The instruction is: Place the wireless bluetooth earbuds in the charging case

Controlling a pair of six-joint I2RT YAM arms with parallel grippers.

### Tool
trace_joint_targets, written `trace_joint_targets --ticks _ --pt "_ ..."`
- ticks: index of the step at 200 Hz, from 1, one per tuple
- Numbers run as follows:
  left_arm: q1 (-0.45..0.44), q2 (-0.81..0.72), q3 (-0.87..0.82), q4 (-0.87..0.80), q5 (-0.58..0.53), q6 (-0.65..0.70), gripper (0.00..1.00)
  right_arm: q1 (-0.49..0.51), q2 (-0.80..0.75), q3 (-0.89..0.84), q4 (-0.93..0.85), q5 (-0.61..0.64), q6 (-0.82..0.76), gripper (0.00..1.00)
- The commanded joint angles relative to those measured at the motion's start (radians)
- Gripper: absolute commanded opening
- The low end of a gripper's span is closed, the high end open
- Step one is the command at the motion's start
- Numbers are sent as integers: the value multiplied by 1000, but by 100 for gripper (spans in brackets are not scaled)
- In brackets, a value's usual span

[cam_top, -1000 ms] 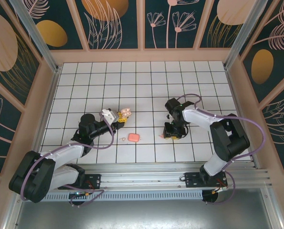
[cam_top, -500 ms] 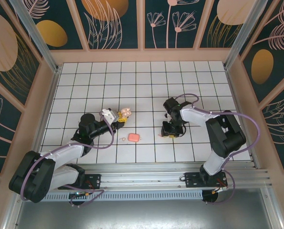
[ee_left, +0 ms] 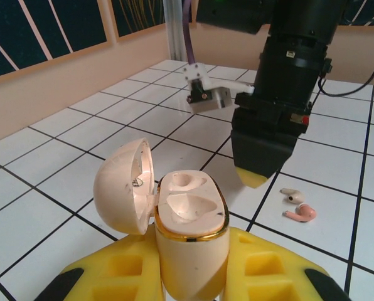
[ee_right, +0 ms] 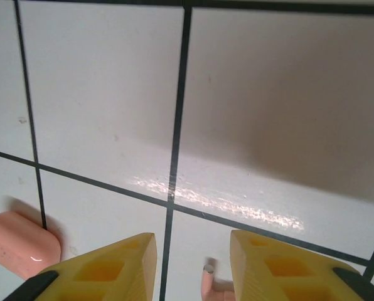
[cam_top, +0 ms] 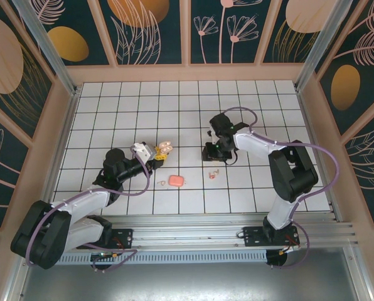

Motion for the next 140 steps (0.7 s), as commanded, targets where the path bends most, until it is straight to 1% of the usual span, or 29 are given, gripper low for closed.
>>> trace_joint_targets --ticks 1,37,81,110,140 --pt "-6 -13 21 4 -7 8 7 -2 26 35 -69 9 -65 37" --pt "-6 -19 20 2 -7 8 6 3 62 29 -86 -37 -95 37" --pt "-6 -19 20 -2 -8 9 6 3 111 6 -120 -38 -128 37" --pt "-6 -27 20 -5 -11 12 6 1 100 -10 -162 10 -123 37" --pt "-6 -22 22 -5 -8 11 7 0 75 -45 -199 30 -103 37"
